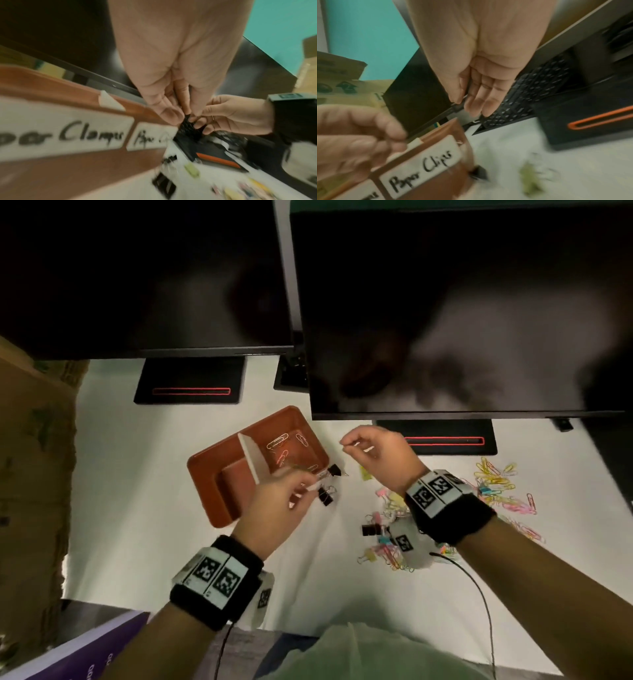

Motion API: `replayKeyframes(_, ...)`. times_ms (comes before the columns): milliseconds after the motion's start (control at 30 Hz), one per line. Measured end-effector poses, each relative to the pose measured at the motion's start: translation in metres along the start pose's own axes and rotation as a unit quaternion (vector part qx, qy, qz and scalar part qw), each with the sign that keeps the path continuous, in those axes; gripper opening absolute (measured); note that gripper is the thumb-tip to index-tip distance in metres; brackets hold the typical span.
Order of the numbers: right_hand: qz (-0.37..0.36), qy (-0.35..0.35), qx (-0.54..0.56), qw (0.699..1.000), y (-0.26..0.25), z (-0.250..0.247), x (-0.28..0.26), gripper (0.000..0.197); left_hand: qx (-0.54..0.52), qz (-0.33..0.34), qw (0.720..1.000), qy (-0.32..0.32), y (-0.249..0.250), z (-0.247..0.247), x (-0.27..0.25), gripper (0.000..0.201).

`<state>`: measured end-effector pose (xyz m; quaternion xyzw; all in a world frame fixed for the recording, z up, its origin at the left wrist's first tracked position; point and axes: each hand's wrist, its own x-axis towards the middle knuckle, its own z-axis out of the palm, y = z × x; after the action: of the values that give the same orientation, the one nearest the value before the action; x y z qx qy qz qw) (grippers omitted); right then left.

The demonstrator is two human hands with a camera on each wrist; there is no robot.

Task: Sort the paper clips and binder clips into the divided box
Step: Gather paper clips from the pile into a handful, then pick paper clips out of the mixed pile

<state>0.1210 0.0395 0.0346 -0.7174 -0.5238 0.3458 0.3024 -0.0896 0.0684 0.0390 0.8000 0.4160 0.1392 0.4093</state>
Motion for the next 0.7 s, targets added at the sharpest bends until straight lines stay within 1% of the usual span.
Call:
replayKeyframes(67,0.015,0.004,-0.056,0.998,0.028,-0.017,-0.017,0.01,0.002,0.018,0.997,-0.069,0.002,0.023,-0.006,0.02)
replayKeyframes(100,0.023,-0.005,-0.091,0.996,0.04,-0.025,-0.025,0.01,0.012,0.023,0.994,-0.103,0.002,0.035,-0.006,0.023)
replayKeyframes(167,0.053,-0.042,-0.151,0.986,0.062,-0.038,-0.041,0.015,0.037,0.036,0.986,-0.16,0.002,0.059,-0.005,0.03)
replayKeyframes(233,0.092,-0.081,-0.181,0.976,0.078,-0.046,-0.054,0.021,0.054,0.043,0.979,-0.19,0.004,0.081,0.0,0.034)
replayKeyframes(300,0.114,-0.121,-0.176,0.97,0.087,-0.049,-0.064,0.025,0.075,0.042,0.976,-0.199,0.007,0.099,0.006,0.035)
replayKeyframes(333,0.114,-0.145,-0.169,0.968,0.09,-0.05,-0.068,0.028,0.087,0.036,0.975,-0.202,0.007,0.107,0.009,0.037)
replayKeyframes(400,0.094,-0.184,-0.18,0.962,0.096,-0.046,-0.073,0.034,0.108,0.022,0.972,-0.21,0.007,0.119,0.013,0.038)
replayKeyframes(433,0.083,-0.192,-0.19,0.959,0.099,-0.043,-0.074,0.035,0.113,0.018,0.971,-0.212,0.007,0.125,0.015,0.038)
replayKeyframes(533,0.064,-0.189,-0.201,0.959,0.105,-0.031,-0.074,0.032,0.11,0.011,0.973,-0.201,0.006,0.134,0.017,0.03)
replayKeyframes(700,0.039,-0.176,-0.195,0.964,0.11,-0.028,-0.068,0.018,0.066,-0.024,0.984,-0.164,0.004,0.13,0.019,0.012)
